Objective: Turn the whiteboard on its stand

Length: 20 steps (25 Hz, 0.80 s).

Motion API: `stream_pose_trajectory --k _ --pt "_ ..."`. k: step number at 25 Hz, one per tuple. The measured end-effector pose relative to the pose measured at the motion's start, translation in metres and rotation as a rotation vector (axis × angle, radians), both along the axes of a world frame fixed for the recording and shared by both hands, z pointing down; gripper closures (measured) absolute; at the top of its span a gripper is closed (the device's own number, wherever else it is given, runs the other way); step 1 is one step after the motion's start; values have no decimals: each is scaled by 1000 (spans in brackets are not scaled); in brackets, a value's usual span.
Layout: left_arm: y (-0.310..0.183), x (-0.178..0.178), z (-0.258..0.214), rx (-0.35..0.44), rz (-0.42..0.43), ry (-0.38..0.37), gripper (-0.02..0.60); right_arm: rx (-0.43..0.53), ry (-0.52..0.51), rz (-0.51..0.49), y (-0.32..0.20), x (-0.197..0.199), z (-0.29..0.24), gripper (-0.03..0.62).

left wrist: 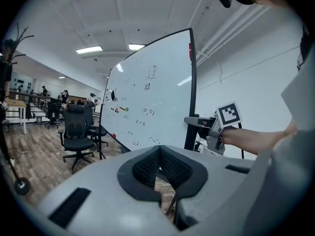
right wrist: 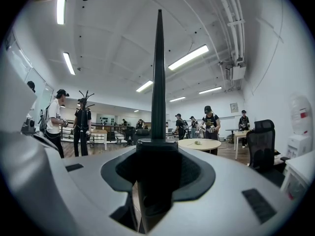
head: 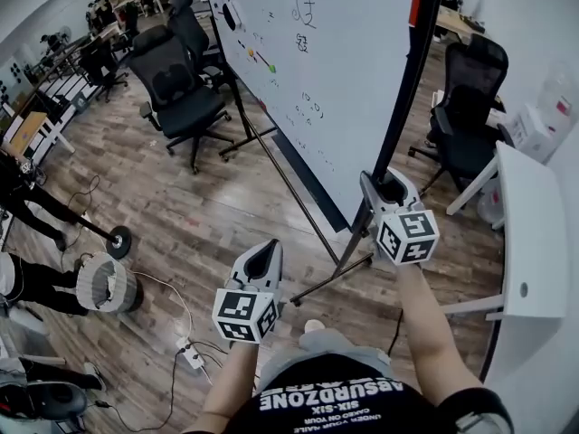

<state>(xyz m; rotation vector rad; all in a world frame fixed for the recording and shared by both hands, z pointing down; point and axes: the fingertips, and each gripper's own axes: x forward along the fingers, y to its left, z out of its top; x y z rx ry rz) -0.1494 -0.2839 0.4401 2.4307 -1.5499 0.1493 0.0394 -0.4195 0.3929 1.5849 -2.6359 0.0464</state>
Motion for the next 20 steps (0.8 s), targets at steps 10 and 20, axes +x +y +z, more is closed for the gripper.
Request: stream_pose_trajectory --k 10,20 --pt "29 -14 7 9 -83 20 575 14 7 -16 16 -1 -1 428" --pt "66 -2 -1 30 -99 7 575 -6 25 -31 34 4 7 428"
